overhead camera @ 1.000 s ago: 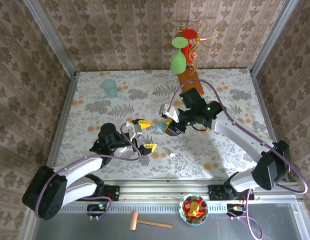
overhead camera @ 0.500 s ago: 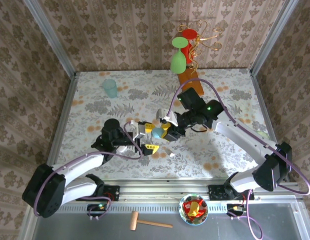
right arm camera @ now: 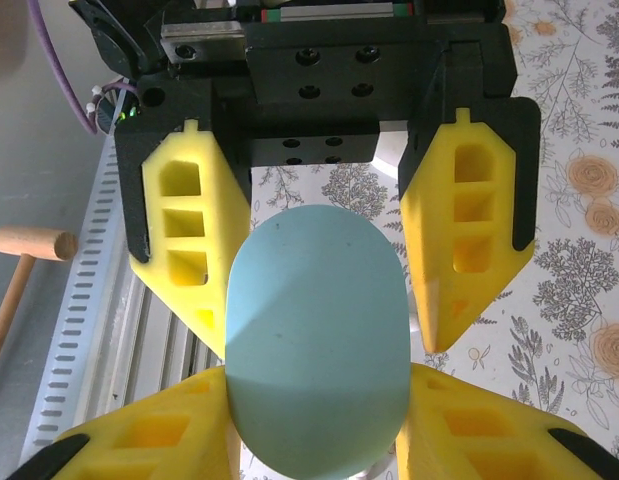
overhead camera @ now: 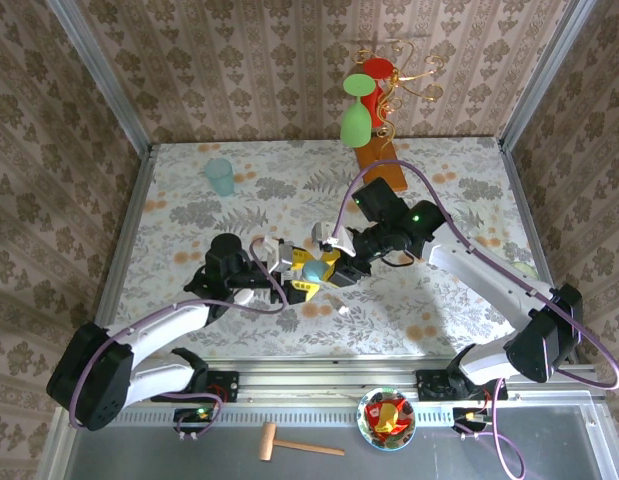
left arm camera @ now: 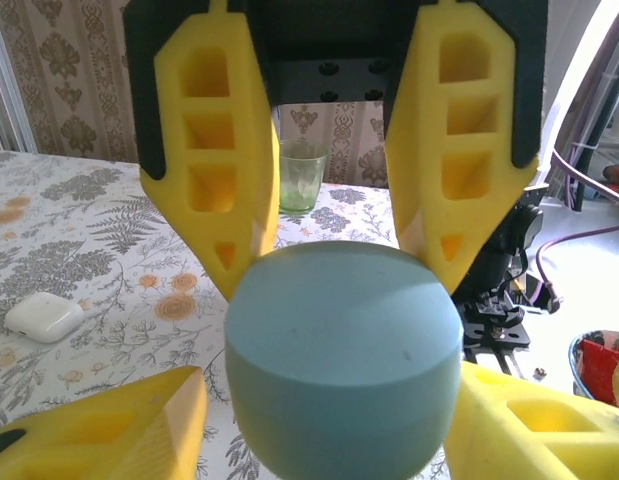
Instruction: Insert wireless bluetooth earbuds into charging case
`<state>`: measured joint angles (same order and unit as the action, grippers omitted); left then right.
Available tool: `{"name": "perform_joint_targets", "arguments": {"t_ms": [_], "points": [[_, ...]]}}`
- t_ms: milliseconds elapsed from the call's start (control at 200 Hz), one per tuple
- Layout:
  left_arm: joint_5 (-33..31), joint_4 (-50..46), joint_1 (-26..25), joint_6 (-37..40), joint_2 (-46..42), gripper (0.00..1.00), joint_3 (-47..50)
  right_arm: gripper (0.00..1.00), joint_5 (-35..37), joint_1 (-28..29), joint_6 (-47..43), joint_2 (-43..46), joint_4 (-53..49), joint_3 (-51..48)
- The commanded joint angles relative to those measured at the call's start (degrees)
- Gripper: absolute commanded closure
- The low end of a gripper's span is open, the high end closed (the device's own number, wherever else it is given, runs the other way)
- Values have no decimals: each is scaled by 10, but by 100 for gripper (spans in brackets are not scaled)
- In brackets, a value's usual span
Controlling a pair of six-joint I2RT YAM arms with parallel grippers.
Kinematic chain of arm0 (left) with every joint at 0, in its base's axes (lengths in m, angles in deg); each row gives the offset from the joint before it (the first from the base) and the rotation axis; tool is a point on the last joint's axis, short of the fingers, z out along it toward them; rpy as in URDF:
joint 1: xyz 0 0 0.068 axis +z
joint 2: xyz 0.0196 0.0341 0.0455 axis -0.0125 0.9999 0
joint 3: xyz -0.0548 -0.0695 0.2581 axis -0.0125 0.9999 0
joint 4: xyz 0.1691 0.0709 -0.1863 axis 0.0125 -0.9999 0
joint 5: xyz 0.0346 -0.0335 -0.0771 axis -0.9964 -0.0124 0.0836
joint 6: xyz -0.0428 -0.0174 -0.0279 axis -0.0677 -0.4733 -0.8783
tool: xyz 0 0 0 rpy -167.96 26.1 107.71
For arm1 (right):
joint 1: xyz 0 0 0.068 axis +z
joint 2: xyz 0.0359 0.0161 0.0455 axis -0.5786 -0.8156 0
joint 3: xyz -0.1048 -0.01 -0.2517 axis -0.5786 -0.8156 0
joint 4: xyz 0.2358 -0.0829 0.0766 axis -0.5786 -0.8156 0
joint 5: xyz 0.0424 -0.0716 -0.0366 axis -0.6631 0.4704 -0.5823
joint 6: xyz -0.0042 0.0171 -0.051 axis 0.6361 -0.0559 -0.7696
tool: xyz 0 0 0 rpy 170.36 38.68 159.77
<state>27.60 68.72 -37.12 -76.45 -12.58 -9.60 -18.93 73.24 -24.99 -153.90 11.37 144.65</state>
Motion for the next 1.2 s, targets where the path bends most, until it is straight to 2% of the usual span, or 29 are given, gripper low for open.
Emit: {"name": "perform_joint_targets", "arguments": {"t_ms": [0, 400, 640, 685, 770, 820, 915, 1195], "points": [[16, -1, -5, -16, 7, 43, -24, 62, 3, 5, -9, -5, -13, 20], [16, -1, -5, -21, 8, 51, -23, 62, 20, 8, -6, -8, -9, 19], [21, -1, -6, -18, 7, 67, -21, 62, 22, 8, 3, -2, 5, 12], [22, -1, -5, -15, 7, 69, -20, 60, 24, 9, 7, 0, 10, 10], [24, -4, -5, -9, 5, 73, -20, 51, 36, 9, 22, 6, 32, 0], [27, -10, -6, -3, 3, 74, -20, 44, 47, 8, 35, 12, 49, -8], [30, -14, -6, 10, -1, 74, -17, 39, 68, 4, 56, 13, 82, -23], [34, -28, -6, 29, -7, 74, -15, 37, 69, -8, 91, 33, 91, -23]]}}
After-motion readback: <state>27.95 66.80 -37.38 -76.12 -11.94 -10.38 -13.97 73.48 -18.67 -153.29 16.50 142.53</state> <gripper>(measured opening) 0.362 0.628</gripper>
